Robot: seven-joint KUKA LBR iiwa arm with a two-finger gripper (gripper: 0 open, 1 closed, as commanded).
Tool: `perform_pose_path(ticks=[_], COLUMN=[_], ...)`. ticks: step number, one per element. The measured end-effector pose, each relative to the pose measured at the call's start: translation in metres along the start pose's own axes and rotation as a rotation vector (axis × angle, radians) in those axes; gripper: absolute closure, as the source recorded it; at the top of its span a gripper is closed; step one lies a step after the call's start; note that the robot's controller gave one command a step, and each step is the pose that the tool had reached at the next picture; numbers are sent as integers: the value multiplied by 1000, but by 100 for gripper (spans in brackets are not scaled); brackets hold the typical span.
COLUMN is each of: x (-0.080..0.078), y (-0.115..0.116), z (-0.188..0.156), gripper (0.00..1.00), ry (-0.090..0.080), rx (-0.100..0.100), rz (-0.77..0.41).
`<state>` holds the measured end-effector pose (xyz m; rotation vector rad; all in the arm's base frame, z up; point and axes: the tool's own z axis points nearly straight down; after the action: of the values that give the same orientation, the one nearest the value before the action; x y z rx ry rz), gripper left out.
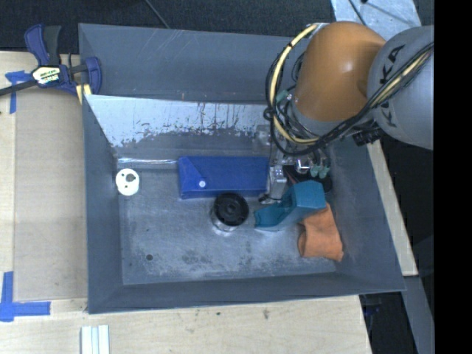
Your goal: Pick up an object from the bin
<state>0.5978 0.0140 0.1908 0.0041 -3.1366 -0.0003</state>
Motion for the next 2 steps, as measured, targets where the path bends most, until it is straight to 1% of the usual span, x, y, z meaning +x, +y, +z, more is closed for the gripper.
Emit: perform_pose_path(ticks=[1,2], x=[-1,2], y=[0,3], z=[-5,28], gripper=[0,0], ry=[-9,-13], rx=[0,1], rz=[0,-68])
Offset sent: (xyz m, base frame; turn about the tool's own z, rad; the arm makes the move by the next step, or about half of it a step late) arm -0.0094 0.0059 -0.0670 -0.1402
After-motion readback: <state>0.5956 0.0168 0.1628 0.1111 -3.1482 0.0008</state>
